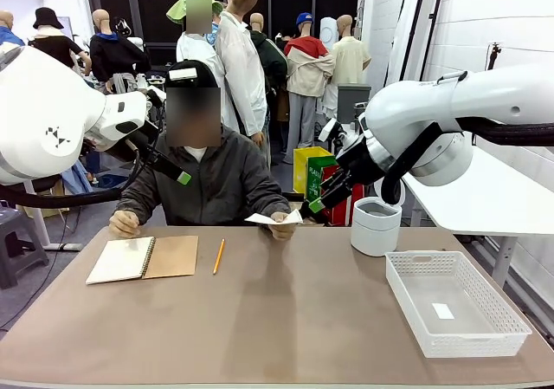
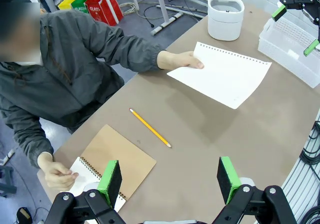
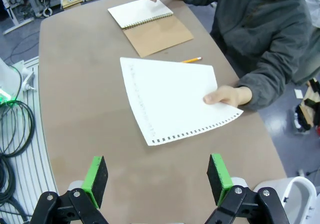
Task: Sort the paper based on its condition.
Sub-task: If a person hands you a paper, place it in the Organizing basket , and if it's crumpled, put it in the Trash can.
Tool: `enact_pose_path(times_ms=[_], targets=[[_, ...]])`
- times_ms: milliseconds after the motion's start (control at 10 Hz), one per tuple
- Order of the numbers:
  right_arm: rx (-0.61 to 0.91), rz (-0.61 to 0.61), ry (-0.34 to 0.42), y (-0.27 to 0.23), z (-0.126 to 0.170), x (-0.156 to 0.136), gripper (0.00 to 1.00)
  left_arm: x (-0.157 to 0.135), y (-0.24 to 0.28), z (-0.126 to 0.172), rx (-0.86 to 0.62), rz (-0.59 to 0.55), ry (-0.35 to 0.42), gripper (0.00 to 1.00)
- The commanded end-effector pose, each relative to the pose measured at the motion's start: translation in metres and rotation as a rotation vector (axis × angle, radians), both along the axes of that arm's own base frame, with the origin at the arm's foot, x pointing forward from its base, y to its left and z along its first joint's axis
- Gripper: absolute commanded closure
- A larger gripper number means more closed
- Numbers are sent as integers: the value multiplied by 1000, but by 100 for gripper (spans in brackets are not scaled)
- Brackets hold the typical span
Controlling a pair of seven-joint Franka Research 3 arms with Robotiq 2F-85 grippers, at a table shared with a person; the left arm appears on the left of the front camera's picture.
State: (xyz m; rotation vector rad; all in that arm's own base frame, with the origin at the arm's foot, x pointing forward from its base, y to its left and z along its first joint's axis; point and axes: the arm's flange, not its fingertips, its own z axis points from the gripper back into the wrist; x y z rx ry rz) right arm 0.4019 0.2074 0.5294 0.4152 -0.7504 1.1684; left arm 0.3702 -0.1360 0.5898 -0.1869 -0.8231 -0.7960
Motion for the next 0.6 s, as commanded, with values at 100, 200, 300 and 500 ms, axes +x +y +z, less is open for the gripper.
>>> enact_pose_path(times_ms=[100,200,300,500], targets=[[28,-137,112,9,11,6,0,0,1,0,-5,14,5,0],[41,-237,233,8,9,11,0,0,1,0,-5,14,5,0],[75,-315,351,3,5,16,0,0,1,0,-5,14,5,0],[108,-426,559,-4,-9,21,0,0,1,0,-5,14,5,0]])
